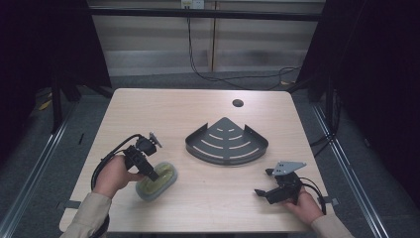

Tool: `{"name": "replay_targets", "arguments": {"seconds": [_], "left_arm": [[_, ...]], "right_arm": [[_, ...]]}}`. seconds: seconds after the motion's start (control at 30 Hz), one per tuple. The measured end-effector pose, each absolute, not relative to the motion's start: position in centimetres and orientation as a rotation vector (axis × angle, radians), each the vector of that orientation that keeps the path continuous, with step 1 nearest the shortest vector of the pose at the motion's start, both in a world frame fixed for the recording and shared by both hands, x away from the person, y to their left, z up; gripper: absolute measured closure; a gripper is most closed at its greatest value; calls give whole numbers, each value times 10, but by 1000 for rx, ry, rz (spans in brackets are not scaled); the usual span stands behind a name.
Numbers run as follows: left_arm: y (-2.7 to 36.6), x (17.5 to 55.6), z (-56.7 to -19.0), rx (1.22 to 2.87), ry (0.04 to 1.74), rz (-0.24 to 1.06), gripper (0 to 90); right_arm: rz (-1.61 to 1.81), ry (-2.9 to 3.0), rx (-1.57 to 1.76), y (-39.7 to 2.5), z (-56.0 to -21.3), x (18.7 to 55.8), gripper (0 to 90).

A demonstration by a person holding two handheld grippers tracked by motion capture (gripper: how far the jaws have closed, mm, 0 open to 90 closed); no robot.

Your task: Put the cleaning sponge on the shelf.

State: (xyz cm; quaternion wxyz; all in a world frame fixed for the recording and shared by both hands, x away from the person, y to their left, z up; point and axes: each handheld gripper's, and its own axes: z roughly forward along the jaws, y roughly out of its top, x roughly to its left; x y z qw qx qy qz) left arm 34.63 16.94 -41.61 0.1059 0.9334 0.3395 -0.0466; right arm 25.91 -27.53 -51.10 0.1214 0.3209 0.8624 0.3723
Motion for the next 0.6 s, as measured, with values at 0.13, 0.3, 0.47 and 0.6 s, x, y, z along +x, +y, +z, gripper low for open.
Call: {"name": "replay_targets", "arguments": {"seconds": [0.13,0.3,0.47,0.6], "left_arm": [[166,348,-420,2762,1012,-152,578],[165,349,-422,2776,1018,-159,641],[161,349,-422,2798,998,-161,703],[159,350,-420,2816,992,-162,713]], "right_arm": [[1087,2518,937,-275,-511,259,114],[1087,2518,937,-275,-511,259,114],[1087,2518,937,-275,-511,259,114],[1087,2518,937,-275,-511,259,114]]}}
